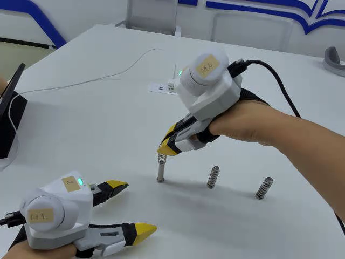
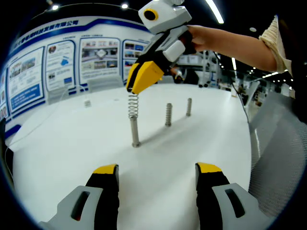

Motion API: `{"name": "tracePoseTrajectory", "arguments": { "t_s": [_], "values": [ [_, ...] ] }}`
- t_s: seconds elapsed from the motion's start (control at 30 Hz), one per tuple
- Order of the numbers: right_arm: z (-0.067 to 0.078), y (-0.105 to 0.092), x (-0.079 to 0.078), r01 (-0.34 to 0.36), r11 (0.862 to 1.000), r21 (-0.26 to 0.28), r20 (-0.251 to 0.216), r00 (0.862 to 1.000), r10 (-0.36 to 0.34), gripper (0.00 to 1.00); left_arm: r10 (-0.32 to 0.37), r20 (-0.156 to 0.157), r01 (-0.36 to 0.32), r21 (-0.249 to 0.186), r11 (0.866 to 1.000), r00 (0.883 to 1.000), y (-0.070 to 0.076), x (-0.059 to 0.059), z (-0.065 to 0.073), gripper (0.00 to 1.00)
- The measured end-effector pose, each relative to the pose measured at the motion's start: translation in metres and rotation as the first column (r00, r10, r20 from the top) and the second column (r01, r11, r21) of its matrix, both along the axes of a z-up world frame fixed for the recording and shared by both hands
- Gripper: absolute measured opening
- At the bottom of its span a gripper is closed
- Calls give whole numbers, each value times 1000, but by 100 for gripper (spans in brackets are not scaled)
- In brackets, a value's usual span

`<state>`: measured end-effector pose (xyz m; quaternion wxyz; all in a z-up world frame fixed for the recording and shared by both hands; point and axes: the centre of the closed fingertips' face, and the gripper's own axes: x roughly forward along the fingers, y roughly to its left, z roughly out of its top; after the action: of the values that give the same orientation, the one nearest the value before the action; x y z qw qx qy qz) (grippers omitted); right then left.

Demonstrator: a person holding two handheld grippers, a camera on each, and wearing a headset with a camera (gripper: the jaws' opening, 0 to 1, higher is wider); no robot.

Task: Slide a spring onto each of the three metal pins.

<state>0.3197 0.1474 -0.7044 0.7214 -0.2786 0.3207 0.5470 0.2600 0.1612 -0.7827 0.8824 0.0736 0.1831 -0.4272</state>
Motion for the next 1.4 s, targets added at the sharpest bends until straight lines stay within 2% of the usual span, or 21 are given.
{"name": "tracePoseTrajectory", "arguments": {
  "t_s": [0.3,1.4],
  "values": [
    [-6,-1,3,8,1000,1,-11,1000,-8,12,0,-2,0,2,1000,1000,0,0,0,65],
    [-48,-3,10,47,999,-22,-45,998,-48,12,-1,-3,1,2,1000,1000,-1,0,1,65]
  ]
}}
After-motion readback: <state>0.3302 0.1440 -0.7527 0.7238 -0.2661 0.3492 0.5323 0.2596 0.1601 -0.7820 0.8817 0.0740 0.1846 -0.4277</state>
